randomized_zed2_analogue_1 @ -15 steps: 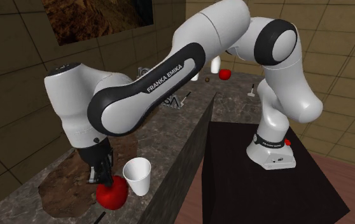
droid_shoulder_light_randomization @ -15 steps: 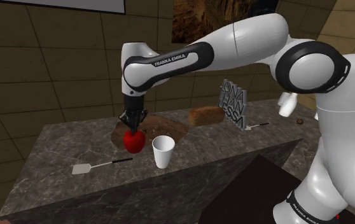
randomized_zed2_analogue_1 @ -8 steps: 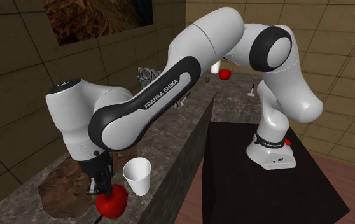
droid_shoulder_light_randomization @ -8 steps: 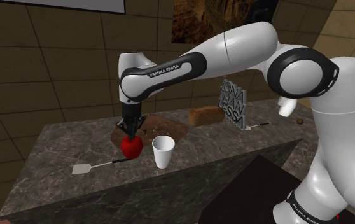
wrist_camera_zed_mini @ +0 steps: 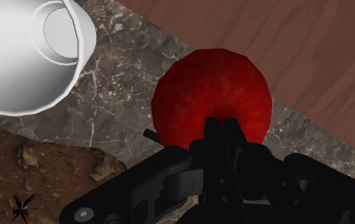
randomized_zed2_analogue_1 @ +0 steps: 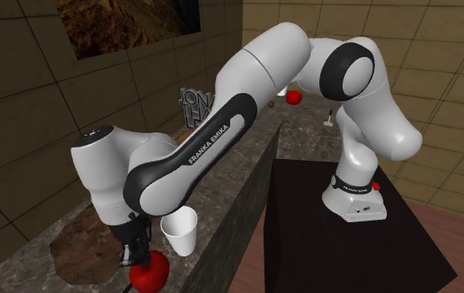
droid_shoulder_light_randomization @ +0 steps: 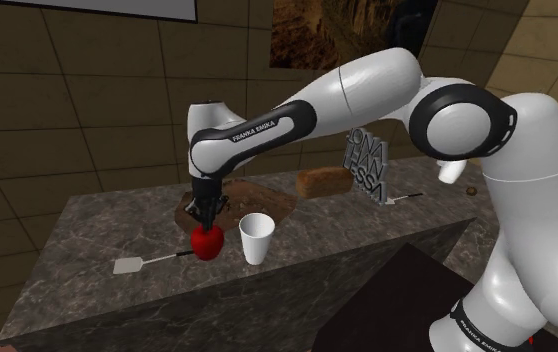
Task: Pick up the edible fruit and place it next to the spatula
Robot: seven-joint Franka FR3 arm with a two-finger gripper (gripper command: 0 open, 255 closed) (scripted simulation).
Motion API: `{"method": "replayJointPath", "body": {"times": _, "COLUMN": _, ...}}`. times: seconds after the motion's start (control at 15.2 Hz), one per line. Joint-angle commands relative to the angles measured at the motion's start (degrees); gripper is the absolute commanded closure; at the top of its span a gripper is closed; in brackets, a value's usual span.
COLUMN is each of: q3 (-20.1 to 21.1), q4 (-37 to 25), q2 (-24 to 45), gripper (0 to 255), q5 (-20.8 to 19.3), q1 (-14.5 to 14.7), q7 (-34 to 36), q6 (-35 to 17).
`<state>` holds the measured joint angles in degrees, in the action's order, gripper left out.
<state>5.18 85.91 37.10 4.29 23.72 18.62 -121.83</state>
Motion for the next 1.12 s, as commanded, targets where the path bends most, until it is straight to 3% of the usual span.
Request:
{"method": "replayJointPath", "body": {"times": 0.0, "q3": -0.03, "q4": 0.21, "q2": 0.78, "gripper": 255, "q5": 0.00, "q1": -0.02, "q7": -0.14, "q6": -1.01}}
{"method": "replayJointPath", "body": {"times": 1.06, "q3": -0.18, "q4": 0.70, "q2": 8.10, "gripper": 255, "q5": -0.06, "q1": 0.19, "q7": -0.90, "q6": -8.79}}
